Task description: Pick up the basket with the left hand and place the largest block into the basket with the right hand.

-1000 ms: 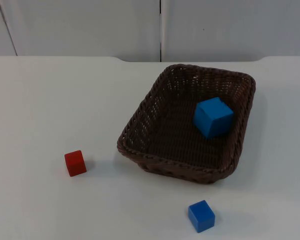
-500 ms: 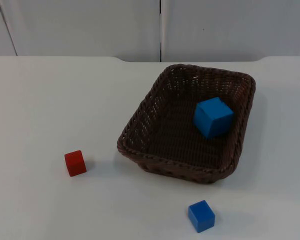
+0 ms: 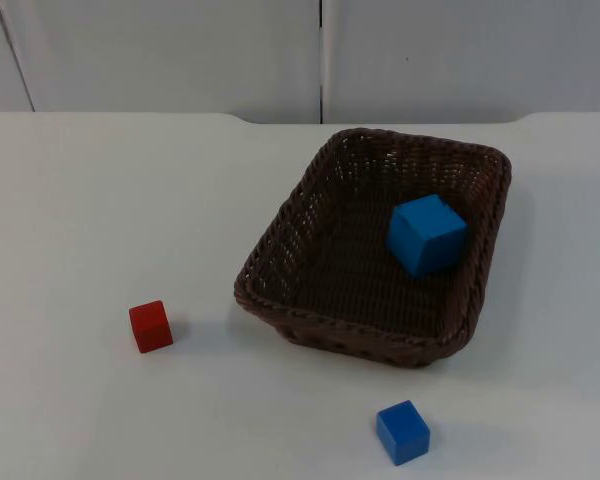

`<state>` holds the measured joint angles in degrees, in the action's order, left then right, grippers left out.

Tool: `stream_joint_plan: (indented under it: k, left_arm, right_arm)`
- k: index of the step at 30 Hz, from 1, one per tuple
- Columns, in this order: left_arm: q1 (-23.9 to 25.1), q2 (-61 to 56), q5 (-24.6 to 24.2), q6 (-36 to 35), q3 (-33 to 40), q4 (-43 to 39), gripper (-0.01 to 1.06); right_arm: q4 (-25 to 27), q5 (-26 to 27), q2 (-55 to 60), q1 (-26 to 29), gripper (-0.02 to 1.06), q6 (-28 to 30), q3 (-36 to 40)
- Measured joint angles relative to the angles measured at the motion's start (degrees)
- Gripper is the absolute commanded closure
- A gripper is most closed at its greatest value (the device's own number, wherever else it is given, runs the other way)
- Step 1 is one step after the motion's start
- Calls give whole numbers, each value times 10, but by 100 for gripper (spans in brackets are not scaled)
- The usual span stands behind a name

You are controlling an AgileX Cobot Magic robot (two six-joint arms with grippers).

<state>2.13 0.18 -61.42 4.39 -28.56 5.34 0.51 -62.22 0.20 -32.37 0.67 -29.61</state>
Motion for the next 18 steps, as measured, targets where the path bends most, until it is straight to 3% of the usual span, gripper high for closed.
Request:
stream_joint_plan:
  k: [3,18]
  left_arm:
    - [0,0,0,0,0,0,0]
    - [0,0,0,0,0,0,0]
  right_arm:
    - [0,0,0,15,-1,0,0]
    - [0,0,0,190,-1,0,0]
